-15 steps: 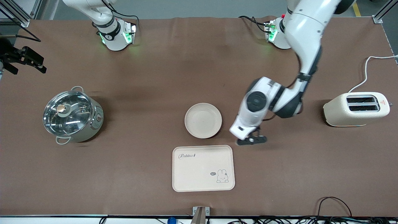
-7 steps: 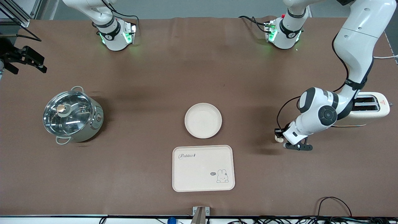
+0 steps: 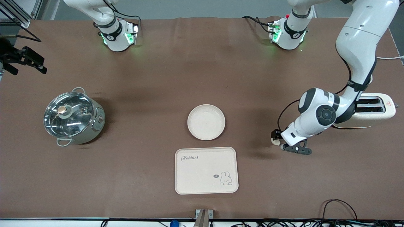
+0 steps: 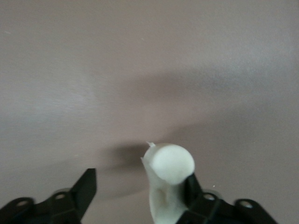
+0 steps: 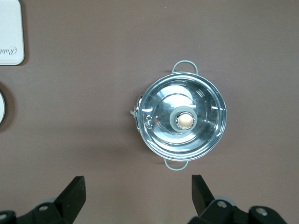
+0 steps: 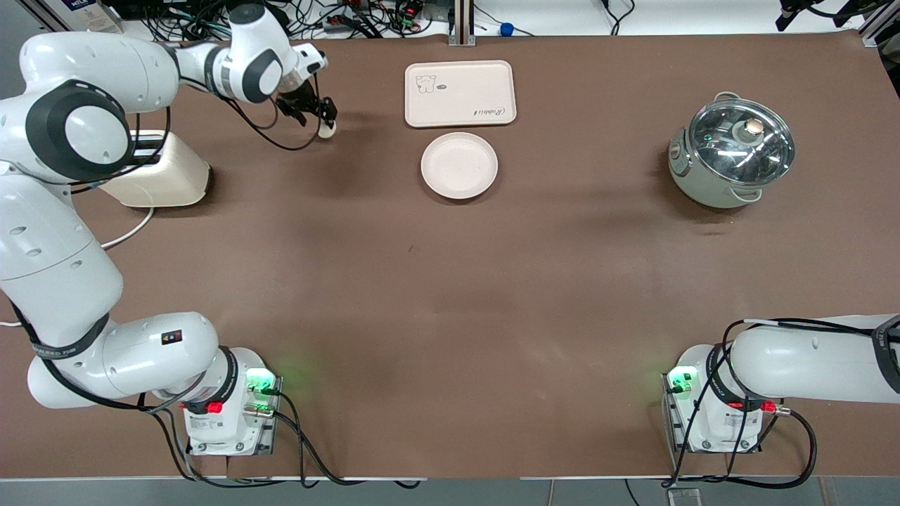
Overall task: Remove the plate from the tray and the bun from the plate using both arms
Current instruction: 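Lower the bun onto the table and open the left gripper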
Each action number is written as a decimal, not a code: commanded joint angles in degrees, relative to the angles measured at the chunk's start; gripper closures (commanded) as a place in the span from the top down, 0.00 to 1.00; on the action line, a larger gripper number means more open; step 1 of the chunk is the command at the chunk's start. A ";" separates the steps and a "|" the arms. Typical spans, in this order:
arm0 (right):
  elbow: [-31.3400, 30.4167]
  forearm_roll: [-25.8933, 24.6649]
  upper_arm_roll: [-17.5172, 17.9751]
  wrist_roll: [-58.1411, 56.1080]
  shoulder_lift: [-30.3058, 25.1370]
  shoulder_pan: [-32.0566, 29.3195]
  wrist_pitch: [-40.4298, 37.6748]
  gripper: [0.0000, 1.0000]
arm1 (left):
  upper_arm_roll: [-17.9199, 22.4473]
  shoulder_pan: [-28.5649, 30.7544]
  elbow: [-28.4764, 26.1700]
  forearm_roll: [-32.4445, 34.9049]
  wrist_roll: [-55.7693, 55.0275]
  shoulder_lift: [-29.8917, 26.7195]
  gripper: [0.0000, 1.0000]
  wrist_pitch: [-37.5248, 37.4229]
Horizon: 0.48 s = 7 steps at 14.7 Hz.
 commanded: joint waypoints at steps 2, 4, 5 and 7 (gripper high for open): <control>2.38 -0.98 0.02 -0.28 1.89 -1.56 -0.43 1.00 | -1.25 0.91 2.21 1.06 -0.40 -2.64 1.00 -7.12; 2.38 -0.98 -0.07 -0.28 2.07 -1.65 -0.25 1.00 | -1.25 1.17 1.77 0.97 -0.05 -2.64 1.00 -7.30; 2.38 -0.89 -0.24 -0.28 2.24 -1.73 -0.25 1.00 | -1.16 1.35 1.76 0.97 -0.05 -2.46 1.00 -7.30; 2.29 -0.89 -0.24 -0.28 2.24 -2.26 -0.60 1.00 | -1.16 1.44 1.76 0.97 0.13 -2.29 1.00 -7.30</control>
